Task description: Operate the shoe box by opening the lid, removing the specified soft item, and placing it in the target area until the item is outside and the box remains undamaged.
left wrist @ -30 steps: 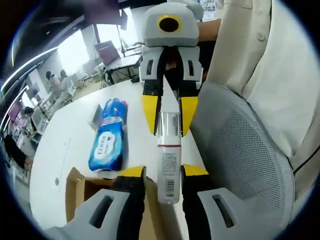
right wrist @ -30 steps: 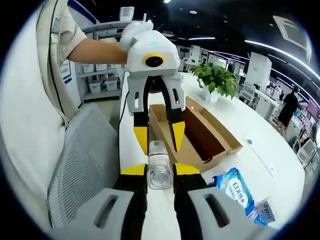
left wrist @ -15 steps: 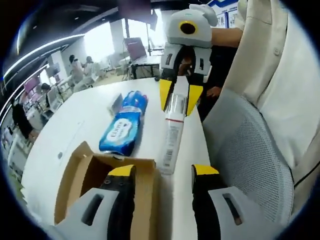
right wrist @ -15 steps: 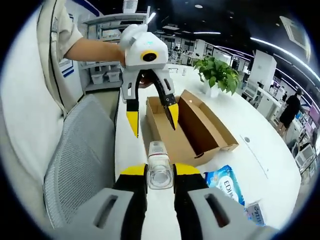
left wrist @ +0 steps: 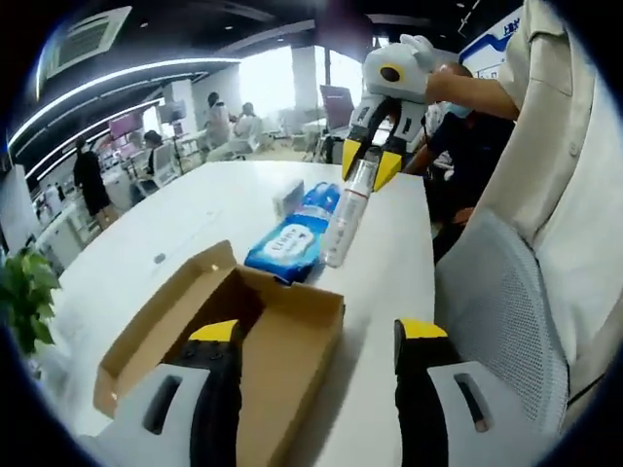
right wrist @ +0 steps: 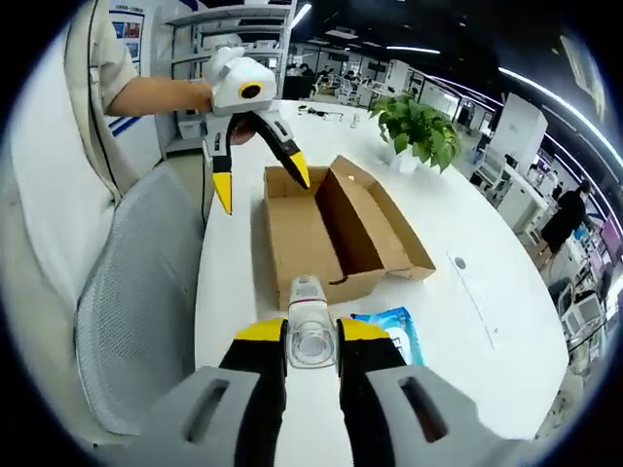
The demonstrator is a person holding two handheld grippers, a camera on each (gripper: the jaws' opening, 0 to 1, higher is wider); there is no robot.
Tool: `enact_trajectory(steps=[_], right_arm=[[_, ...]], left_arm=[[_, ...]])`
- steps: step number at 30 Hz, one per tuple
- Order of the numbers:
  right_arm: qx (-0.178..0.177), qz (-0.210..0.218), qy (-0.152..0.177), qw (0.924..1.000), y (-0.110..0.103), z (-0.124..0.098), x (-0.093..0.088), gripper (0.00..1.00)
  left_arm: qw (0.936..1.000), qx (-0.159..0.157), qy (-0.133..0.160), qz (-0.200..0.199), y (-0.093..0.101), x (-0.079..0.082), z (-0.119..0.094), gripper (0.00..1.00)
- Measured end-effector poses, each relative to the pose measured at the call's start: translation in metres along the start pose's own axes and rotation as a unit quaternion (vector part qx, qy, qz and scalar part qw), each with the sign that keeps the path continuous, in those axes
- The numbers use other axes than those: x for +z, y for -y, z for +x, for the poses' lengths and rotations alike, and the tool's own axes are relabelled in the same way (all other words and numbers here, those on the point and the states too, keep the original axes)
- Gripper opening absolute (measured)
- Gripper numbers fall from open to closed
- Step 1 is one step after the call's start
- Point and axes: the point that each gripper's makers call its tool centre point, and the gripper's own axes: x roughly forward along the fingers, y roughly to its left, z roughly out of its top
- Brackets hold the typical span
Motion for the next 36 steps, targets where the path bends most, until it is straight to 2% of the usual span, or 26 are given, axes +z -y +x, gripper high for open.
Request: enact_trajectory(steps=[11, 23, 36], right_arm=[[0.0, -0.001, -0.034, 0.9994, 0.053, -0.007, -0.016, 0.16], [0.001, -0.016, -0.089, 0.9959, 0.097, -0.004, -0.03, 0.16], [0.013, -0.037, -0.154, 0.9873, 0.14, 0.008, -0.042, 0.17]], left_arm=[[0.9976, 0.049, 0.024, -0.044, -0.008, -0.008, -0.018, 0.78], [0.9892, 0.109, 0.041, -0.089, -0.023, -0.023, -0.046, 0.89], [0.9832, 0.14, 0.042, -0.109, -0.025, -0.032, -0.063, 0.97]])
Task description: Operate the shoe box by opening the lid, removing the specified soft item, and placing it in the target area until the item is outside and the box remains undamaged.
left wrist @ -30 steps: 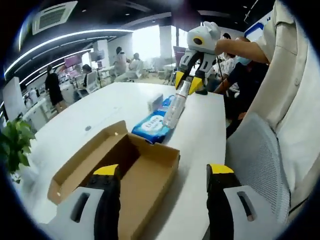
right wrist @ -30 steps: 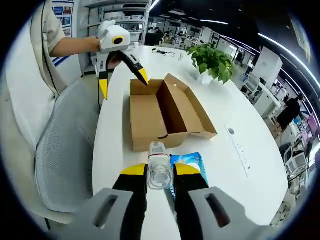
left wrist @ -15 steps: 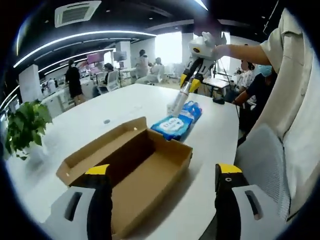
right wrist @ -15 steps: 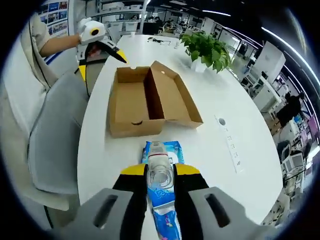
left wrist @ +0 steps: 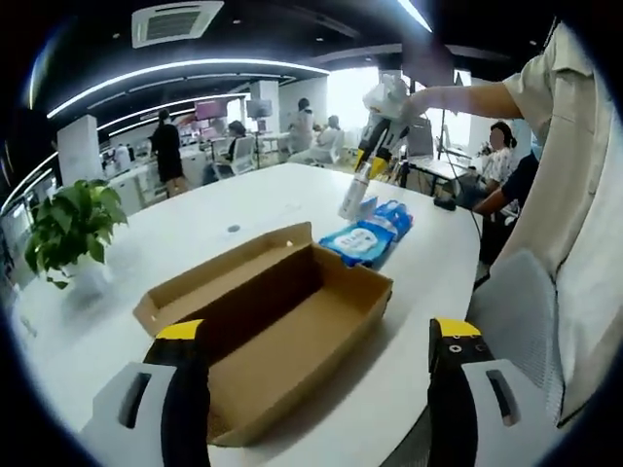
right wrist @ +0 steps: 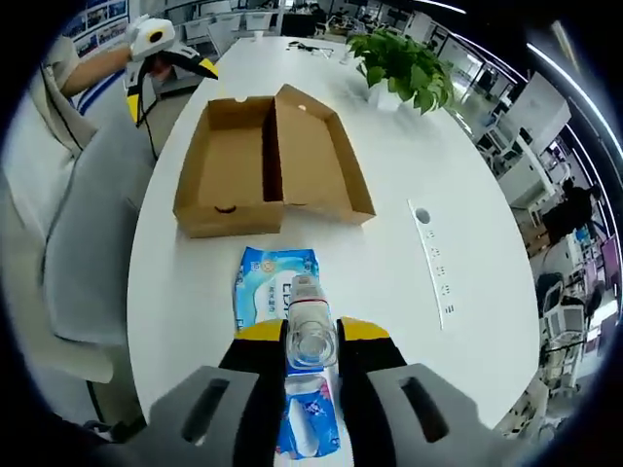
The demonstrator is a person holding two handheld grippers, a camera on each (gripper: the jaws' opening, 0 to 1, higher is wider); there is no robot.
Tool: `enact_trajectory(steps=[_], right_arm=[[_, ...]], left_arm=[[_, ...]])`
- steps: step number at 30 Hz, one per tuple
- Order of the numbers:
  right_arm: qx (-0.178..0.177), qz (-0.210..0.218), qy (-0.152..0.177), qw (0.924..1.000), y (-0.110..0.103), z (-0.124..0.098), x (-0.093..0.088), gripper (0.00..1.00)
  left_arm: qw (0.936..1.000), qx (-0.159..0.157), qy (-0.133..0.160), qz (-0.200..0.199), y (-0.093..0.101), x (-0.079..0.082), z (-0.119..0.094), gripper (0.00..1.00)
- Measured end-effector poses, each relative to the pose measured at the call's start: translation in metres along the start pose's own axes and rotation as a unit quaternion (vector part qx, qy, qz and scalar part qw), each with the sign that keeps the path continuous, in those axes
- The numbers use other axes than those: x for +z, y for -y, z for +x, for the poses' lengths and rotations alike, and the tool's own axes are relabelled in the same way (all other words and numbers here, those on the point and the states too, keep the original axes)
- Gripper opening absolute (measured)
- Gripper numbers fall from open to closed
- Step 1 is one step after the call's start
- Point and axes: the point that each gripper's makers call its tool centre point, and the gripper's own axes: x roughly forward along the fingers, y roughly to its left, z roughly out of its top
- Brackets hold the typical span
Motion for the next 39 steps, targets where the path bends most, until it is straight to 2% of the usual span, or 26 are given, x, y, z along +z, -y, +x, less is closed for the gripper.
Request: enact_trajectory(steps=[4, 10, 19, 30, 39], right_arm=[[0.003, 0.002, -0.017, 0.9998, 0.016, 0.005, -0.005, 0.17], [0.011, -0.019, -0.054, 0.9983, 0.03, 0.013, -0.013, 0.17], [0.038, -0.055, -0.11, 0.9917, 0.034, 0.039, -0.025, 0.17], [0.045, -0.058, -0.129, 0.989, 0.042, 0.068, -0.029, 0.17], [0.046, -0.057, -0.152, 0.9856, 0.045, 0.084, -0.038, 0.17]], left_arm=[[1.0, 0.008, -0.004, -0.001, -0.004, -0.004, -0.004, 1.0], [0.9997, 0.02, -0.01, -0.006, -0.01, -0.008, -0.009, 1.0], [0.9991, 0.036, -0.013, -0.02, -0.02, -0.015, -0.015, 1.0], [0.998, 0.046, -0.023, -0.037, -0.025, -0.027, -0.021, 1.0], [0.9971, 0.051, -0.035, -0.045, -0.027, -0.036, -0.023, 1.0]])
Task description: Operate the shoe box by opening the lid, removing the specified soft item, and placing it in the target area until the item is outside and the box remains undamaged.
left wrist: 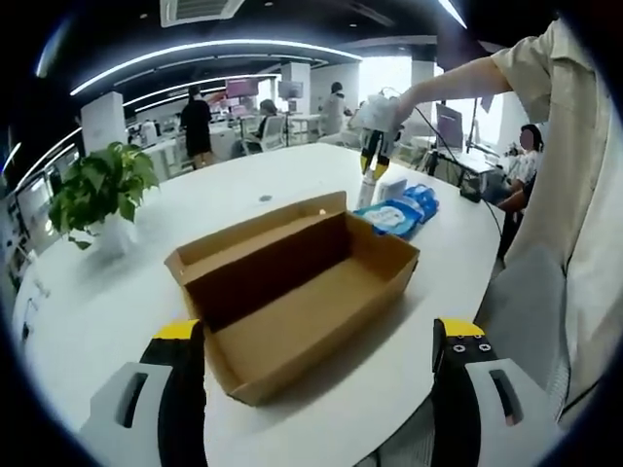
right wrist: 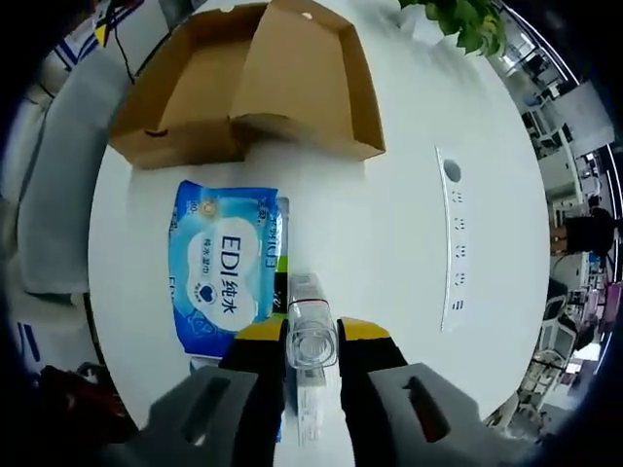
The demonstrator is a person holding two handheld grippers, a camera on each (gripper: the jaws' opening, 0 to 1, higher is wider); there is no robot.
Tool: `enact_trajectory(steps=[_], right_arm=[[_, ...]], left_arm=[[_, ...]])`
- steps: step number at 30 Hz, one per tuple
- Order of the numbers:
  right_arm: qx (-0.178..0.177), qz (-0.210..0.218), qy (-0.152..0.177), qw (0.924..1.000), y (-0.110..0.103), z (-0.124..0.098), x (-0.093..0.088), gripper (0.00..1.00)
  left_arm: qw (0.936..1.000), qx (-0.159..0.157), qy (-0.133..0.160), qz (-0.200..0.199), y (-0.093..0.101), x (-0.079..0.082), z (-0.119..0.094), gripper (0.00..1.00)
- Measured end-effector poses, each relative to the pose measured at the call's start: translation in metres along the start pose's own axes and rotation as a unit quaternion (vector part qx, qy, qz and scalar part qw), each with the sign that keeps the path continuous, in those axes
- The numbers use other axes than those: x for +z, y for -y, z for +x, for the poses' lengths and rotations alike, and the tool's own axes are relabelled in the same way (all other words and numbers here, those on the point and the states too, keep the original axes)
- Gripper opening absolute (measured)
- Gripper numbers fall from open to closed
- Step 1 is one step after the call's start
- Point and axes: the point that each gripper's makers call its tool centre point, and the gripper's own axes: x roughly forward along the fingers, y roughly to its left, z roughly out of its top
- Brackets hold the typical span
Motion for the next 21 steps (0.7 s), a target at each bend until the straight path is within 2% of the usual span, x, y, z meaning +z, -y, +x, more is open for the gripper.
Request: enact_trajectory(steps=[7, 16, 21], right_arm=[[0.002, 0.011, 0.009, 0.9999, 0.004, 0.001, 0.007, 0.17], [0.002, 0.001, 0.005, 1.0, 0.007, 0.001, 0.007, 0.18], [-0.001, 0.014, 0.013, 0.9998, 0.008, 0.0, 0.012, 0.18]], left_arm=[[1.0, 0.003, -0.004, -0.005, -0.001, -0.005, 0.001, 1.0], [0.9998, 0.008, -0.009, -0.014, -0.005, -0.012, 0.0, 0.98], [0.9996, 0.017, -0.006, -0.02, -0.01, -0.012, -0.001, 0.97]])
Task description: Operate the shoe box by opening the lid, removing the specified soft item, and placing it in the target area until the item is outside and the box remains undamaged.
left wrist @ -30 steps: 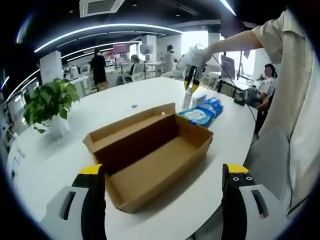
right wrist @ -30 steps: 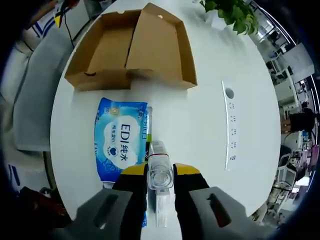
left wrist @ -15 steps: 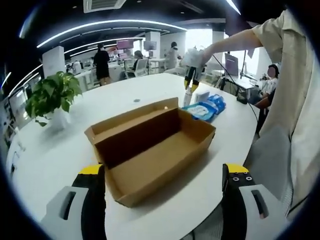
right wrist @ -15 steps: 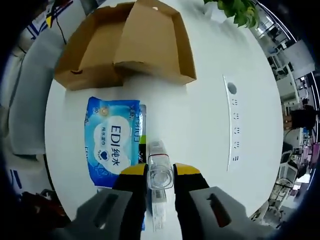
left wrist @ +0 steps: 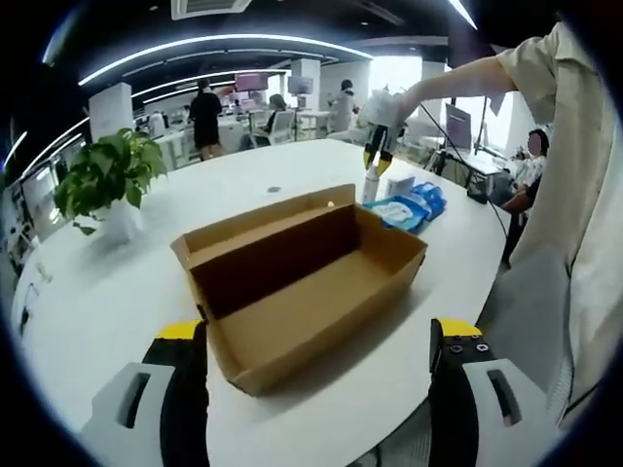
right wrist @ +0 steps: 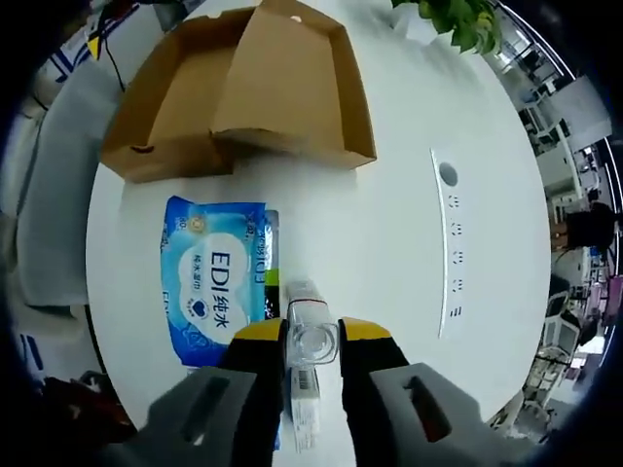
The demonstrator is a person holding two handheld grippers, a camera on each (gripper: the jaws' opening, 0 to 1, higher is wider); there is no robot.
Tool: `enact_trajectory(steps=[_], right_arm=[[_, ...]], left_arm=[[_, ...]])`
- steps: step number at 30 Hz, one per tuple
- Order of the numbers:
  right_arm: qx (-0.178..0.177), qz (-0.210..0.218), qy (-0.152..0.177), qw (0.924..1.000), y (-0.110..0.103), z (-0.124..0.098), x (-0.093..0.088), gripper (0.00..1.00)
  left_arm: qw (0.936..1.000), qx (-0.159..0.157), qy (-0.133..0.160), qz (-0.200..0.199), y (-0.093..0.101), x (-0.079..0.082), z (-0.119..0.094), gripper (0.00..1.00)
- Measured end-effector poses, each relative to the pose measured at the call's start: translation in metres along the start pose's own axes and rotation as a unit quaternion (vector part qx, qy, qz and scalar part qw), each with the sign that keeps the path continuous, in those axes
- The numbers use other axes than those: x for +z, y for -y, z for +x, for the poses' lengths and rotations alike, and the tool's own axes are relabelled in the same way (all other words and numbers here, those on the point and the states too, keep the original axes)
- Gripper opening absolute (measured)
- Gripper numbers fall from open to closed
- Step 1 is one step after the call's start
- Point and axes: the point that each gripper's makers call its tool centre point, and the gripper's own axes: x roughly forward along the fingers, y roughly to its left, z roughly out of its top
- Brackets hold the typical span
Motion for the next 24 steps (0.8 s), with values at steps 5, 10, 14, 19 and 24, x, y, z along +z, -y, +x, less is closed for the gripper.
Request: enact_trajectory(steps=[5, 10, 14, 19, 24], right_arm=[[-0.005, -0.005, 0.002, 1.0, 0.001, -0.001, 0.002, 0.18], [-0.002, -0.011, 0.003, 0.9999, 0.0, 0.0, 0.001, 0.18], [-0.002, -0.008, 0.003, 1.0, 0.002, 0.0, 0.0, 0.18], [-0.005, -0.003, 0.009, 0.9999, 0.004, -0.002, 0.001, 0.22], [-0.011, 0.001, 0.02, 0.9997, 0.005, -0.006, 0.005, 0.25]], left_arm=[[1.0, 0.005, -0.003, -0.003, -0.002, -0.002, 0.0, 0.95], [0.9999, 0.008, -0.007, -0.005, -0.003, -0.006, -0.001, 0.94], [0.9998, 0.012, -0.011, -0.007, -0.006, -0.009, -0.001, 0.92], [0.9996, 0.019, -0.015, -0.014, -0.01, -0.011, 0.0, 0.9], [0.999, 0.034, -0.018, -0.021, -0.019, -0.011, 0.001, 0.83]])
